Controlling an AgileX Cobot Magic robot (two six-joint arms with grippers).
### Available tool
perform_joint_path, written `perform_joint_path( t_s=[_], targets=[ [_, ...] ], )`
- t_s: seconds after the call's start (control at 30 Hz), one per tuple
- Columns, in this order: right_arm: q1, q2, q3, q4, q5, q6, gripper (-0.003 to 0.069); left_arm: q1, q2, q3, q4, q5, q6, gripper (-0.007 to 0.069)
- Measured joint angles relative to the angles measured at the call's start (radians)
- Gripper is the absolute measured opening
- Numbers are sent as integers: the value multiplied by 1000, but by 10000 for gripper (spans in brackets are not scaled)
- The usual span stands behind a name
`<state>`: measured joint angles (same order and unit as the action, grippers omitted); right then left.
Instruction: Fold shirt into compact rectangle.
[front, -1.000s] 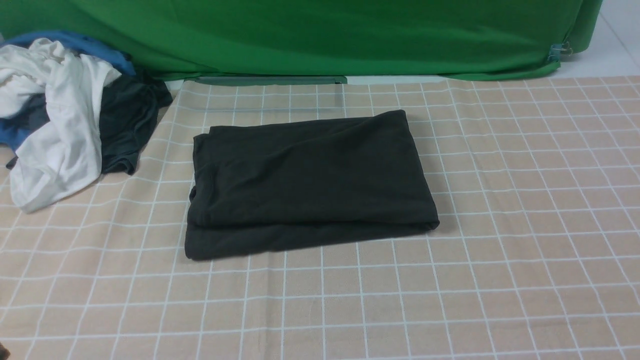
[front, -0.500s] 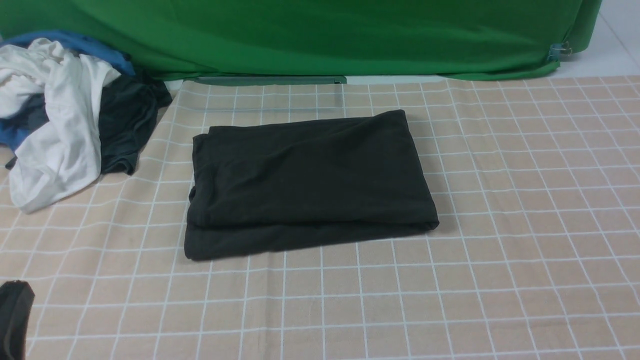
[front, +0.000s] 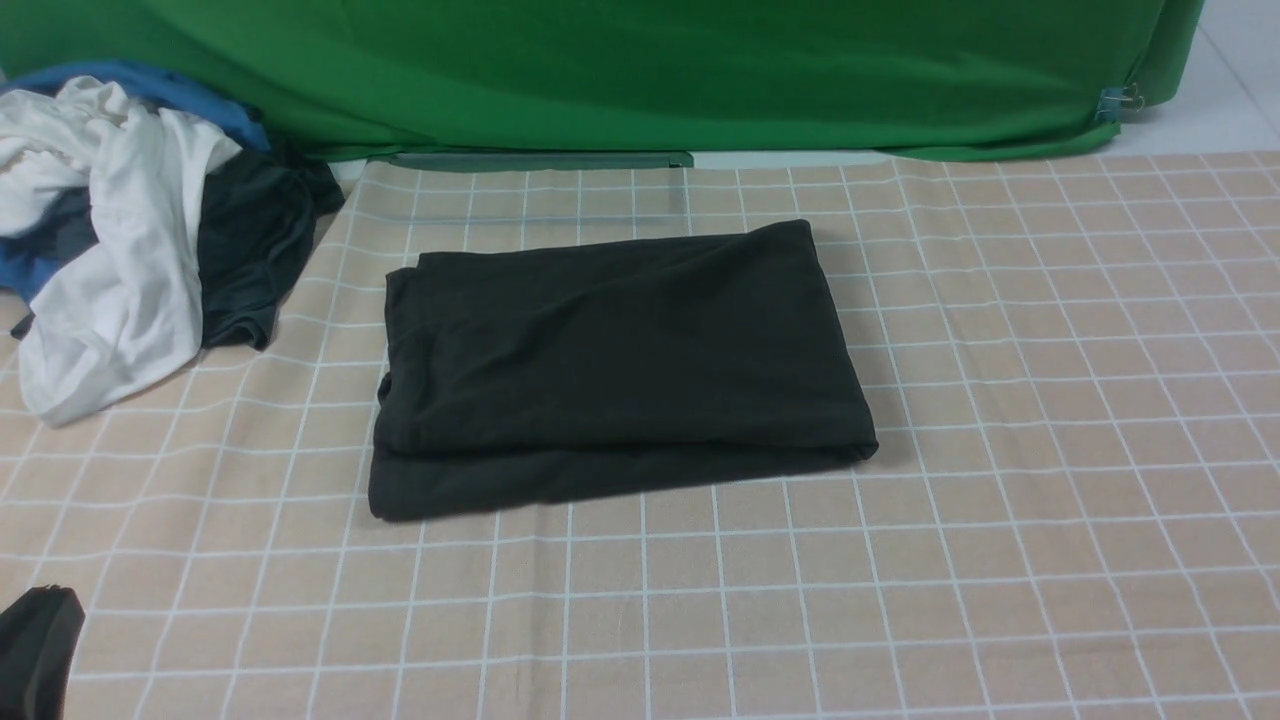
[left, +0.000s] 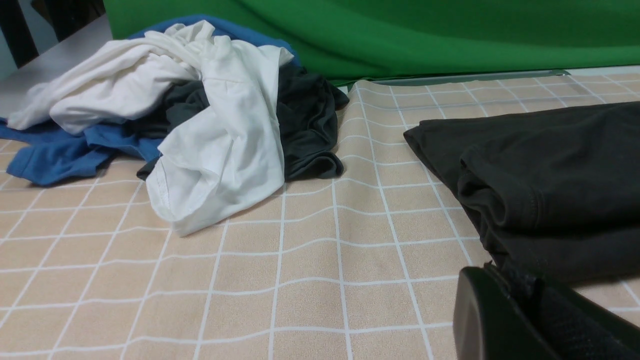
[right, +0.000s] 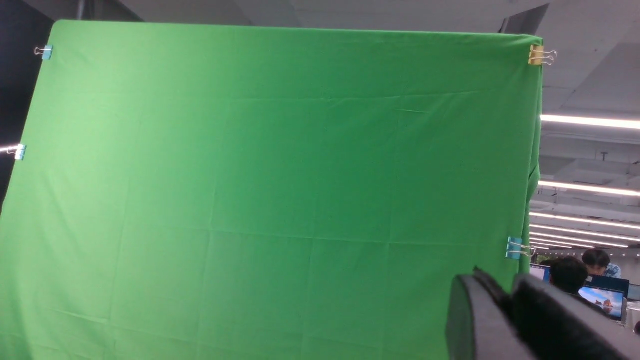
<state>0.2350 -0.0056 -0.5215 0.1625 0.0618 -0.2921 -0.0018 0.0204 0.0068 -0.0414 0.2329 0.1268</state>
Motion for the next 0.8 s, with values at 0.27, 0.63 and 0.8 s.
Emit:
perform_joint_path(
  t_s=[0.27,0.63,0.8],
  targets=[
    [0,0,0,0,0,0,158,0,0,0,0,0,0,20],
    [-49,0,38,-10,93,-30,180,0,0,0,2,1,0,20],
    [-206,2,206,-20,147,-50,190,0,0,0,2,1,0,20]
  ],
)
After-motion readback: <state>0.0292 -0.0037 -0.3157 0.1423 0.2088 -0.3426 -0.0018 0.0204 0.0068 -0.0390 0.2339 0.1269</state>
